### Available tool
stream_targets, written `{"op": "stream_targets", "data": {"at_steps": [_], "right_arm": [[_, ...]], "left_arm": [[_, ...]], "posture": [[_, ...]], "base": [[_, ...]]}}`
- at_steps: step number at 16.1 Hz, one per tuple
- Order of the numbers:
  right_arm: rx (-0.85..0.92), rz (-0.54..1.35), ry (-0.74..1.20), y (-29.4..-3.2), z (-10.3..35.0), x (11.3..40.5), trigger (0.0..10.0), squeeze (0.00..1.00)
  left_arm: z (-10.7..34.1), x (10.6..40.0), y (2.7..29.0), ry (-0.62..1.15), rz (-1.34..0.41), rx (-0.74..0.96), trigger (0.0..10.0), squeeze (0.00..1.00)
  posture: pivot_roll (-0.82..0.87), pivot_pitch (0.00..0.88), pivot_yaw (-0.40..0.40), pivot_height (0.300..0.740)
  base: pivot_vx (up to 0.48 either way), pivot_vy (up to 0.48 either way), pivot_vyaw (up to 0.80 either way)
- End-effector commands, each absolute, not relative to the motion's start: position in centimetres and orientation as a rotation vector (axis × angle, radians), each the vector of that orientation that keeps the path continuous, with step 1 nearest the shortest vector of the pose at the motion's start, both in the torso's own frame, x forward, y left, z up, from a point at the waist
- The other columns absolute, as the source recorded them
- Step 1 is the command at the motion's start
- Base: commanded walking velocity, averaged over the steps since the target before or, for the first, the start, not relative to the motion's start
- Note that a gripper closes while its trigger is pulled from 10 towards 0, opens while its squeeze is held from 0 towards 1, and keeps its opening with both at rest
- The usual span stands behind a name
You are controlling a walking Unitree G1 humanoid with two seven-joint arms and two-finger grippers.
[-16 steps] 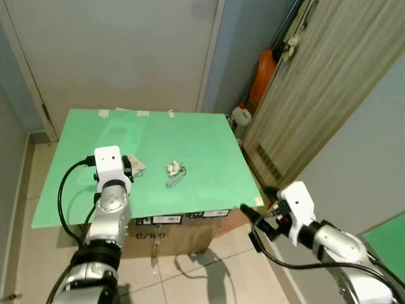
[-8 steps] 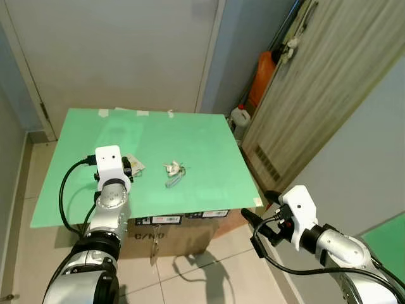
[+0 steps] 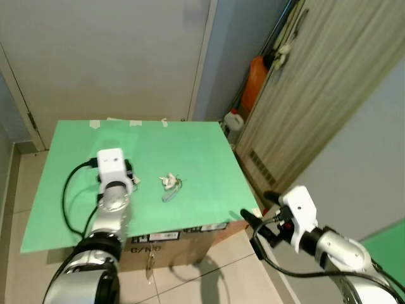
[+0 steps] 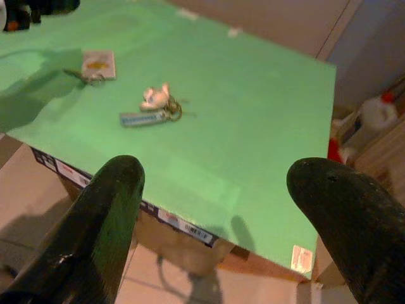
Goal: Hang keys on a hook
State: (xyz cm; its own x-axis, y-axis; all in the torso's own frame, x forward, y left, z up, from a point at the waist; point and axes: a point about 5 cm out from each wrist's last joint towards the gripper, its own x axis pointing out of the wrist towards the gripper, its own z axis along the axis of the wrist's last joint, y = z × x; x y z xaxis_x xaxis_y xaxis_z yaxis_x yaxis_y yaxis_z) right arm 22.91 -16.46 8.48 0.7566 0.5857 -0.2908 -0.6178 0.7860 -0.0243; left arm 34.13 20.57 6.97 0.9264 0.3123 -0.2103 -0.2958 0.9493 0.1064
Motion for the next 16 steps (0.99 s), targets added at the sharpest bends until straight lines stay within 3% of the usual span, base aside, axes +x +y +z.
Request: {"op": "stream_targets", "data": {"at_steps": [1,7,16], "right_arm": [[-0.132,0.646,0.271,-16.8,8.9,22.9,10.0,0.0],[-0.125,0.649,0.282,-16.7,8.9,22.5,10.0,0.0],[-0.128,0.67,0.301,-16.7,9.3,22.0,10.0,0.0]], "left_arm": [[7.1,34.5,19.4,0.218,0.256,0.097,10.0,0.0],[6.7,34.4,17.9,0.227,0.189,0.117,10.0,0.0],[4.7,33.3,17.5,0.306,0.177,0.063,10.0,0.0]], "posture": [[-0.09,0.063,-0.175,0.74],[-0.09,0.081,-0.177,0.74],[-0.13,0.119,-0.2,0.74]], "base": [[0.48,0.0,0.0],[0.48,0.0,0.0],[0.0,0.0,0.0]]}}
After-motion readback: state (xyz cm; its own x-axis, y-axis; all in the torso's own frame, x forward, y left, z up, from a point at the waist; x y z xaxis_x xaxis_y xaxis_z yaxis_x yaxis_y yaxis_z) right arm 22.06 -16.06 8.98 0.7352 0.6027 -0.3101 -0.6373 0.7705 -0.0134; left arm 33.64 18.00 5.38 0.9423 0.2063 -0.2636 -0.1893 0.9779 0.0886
